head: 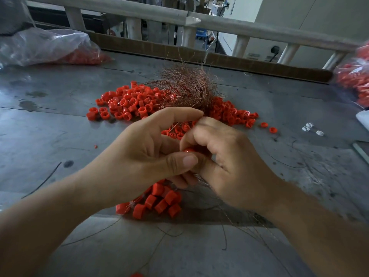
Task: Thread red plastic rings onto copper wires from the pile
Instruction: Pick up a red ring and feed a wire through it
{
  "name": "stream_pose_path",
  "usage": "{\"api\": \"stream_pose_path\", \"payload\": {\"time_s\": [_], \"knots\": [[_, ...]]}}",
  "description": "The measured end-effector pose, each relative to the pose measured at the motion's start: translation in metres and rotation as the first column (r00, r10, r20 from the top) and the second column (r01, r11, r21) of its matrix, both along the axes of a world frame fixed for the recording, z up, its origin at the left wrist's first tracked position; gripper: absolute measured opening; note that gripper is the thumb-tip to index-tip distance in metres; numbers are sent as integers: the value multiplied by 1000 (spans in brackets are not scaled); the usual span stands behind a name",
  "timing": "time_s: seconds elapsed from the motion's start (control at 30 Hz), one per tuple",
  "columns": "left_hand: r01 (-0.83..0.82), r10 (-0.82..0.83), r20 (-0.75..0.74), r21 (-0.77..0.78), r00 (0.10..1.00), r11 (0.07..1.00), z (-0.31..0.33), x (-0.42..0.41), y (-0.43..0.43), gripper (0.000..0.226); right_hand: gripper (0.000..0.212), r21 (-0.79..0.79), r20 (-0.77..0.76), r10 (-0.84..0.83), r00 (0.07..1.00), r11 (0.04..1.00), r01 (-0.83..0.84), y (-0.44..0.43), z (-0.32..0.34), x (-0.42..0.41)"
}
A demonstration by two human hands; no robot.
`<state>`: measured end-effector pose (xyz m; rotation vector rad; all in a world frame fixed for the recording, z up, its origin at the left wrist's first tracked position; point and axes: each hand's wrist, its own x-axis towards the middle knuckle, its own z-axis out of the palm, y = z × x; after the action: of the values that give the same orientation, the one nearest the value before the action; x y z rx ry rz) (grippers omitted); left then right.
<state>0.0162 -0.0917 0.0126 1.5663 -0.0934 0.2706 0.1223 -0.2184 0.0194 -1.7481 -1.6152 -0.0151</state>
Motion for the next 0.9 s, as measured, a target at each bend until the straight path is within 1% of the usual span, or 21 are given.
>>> {"api": "stream_pose_path", "payload": {"time_s": [0.1,0.2,0.27,0.33,0.4,0.43,0.5,0.57,0.67,0.77,0.9], "knots": [[-6,6,-1,-44,1000,999,1,0,1,59,4,41,-68,7,998,999,-4,1,1,2],[-7,5,-17,-101,1000,995,4,0,3,60,9,109,-97,-8,995,994,19,1,0,0],[-37,34,-26,-118,999,992,5,1,6,59,17,133,-101,-19,995,991,33,2,-1,0],[-60,59,-13,-128,998,990,6,1,8,55,32,118,-128,-36,991,992,51,3,-1,1],[-81,84,17,-150,996,985,8,1,9,47,40,92,-166,-40,985,994,56,3,0,3],[-88,95,28,-174,995,981,9,0,9,43,38,81,-177,-44,983,995,59,2,0,3],[-95,109,48,-225,993,970,12,-1,11,38,30,66,-195,-48,980,996,62,2,0,3],[-102,122,68,-244,990,964,13,-1,13,36,23,68,-182,-41,983,996,54,2,-1,3],[-147,166,72,-217,983,965,13,-1,15,33,16,96,-116,-62,991,993,74,2,0,6],[-206,215,36,-181,976,962,10,-1,22,29,10,131,-50,-138,989,981,143,0,4,10],[-290,293,8,-122,956,949,7,1,32,27,10,145,-26,-210,977,967,211,-1,7,14]]}}
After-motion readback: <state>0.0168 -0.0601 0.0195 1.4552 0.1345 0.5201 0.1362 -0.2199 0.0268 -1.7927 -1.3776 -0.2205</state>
